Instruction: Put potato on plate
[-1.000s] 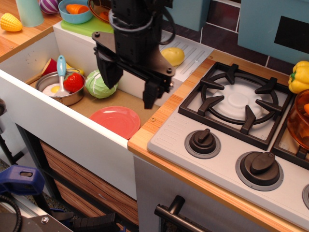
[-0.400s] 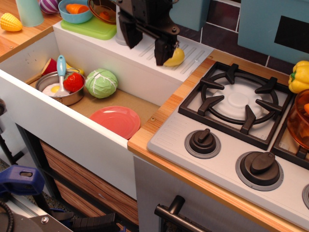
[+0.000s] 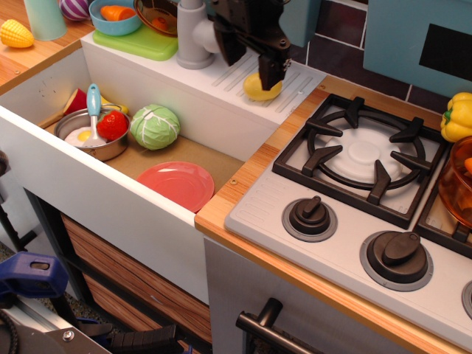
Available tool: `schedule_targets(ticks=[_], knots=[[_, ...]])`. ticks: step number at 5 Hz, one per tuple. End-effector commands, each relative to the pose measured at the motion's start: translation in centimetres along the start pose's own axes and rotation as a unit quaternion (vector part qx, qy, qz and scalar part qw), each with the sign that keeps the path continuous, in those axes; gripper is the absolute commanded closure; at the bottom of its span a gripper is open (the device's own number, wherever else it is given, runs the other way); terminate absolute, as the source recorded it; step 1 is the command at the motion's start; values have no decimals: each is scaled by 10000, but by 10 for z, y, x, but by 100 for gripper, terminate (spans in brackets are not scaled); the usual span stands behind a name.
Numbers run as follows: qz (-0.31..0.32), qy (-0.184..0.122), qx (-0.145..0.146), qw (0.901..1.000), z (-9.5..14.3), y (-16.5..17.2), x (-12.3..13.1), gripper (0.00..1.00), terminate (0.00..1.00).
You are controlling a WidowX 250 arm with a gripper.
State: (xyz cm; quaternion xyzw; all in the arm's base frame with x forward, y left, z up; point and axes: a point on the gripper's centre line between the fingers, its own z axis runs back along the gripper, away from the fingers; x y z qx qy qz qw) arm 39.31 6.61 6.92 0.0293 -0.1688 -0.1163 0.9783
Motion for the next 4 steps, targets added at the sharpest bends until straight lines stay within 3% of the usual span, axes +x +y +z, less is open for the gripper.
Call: schedule_targets(ticks=[1, 3, 4], knots=[[-205, -382, -50, 9990, -13, 17, 39, 0, 0], [-234, -481, -227, 9983, -38, 21, 53, 0, 0], [-251, -467, -201, 9984, -36, 23, 51, 0, 0]])
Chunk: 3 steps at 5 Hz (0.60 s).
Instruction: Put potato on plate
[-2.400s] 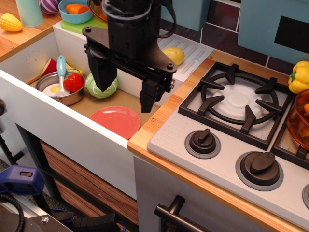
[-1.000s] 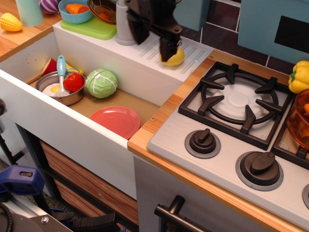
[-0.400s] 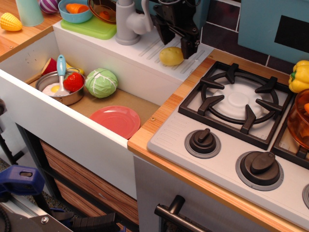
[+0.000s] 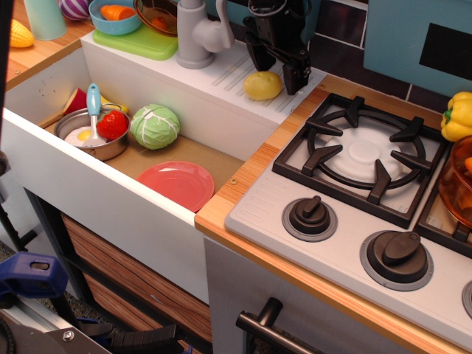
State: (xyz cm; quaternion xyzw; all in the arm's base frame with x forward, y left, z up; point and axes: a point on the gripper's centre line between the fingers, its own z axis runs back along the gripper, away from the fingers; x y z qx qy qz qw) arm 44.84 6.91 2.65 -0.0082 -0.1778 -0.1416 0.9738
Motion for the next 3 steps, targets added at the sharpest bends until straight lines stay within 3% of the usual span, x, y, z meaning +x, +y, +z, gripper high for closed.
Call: schedule_targets(ticks=[1, 3], knots=[[-30, -250, 209, 9995, 28, 10, 12, 0, 0], [-20, -241, 150, 9996, 32, 9, 0, 0, 0]])
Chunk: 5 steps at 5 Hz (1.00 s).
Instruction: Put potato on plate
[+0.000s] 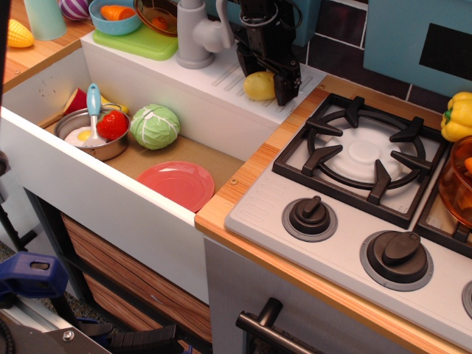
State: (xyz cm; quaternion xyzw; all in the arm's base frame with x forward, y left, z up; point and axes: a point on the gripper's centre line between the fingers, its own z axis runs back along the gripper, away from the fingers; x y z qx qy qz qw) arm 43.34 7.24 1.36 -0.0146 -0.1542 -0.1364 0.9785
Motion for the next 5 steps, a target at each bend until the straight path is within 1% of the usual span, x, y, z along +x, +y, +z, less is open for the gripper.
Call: schedule_targets(ticks=[1, 2, 3, 4, 5], knots=[[-60, -486, 238, 9985, 39, 10, 7, 0, 0], [-3, -497, 378, 9981, 38, 9, 2, 100, 0], [47, -395, 392, 9984, 46, 4, 1, 100, 0], [254, -296, 543, 9978, 65, -2, -10, 100, 0], [562, -79, 748, 9956, 86, -11, -31, 100, 0]])
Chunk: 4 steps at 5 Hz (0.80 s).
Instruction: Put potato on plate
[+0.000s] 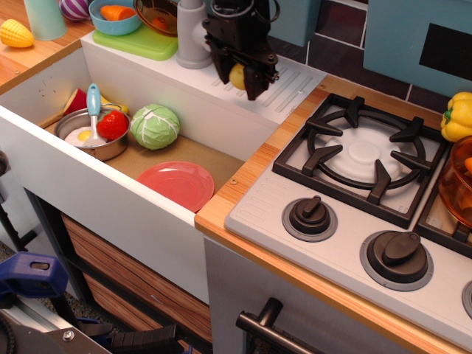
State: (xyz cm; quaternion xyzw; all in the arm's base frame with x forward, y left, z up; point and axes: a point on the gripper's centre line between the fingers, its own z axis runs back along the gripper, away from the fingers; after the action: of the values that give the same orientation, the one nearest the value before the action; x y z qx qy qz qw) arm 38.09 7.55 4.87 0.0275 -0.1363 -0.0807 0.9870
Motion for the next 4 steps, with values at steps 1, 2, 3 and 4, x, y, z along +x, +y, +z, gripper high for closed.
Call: schedule_targets(ticks=[1, 2, 3, 4], knots=[[555, -111, 315, 9979, 38, 0, -27, 100, 0], [875, -69, 14, 9961, 29, -11, -54, 100, 0], [1137, 134, -172, 9933, 16, -18, -75, 100, 0], [1005, 106, -86, 9948, 3, -15, -98, 100, 0]])
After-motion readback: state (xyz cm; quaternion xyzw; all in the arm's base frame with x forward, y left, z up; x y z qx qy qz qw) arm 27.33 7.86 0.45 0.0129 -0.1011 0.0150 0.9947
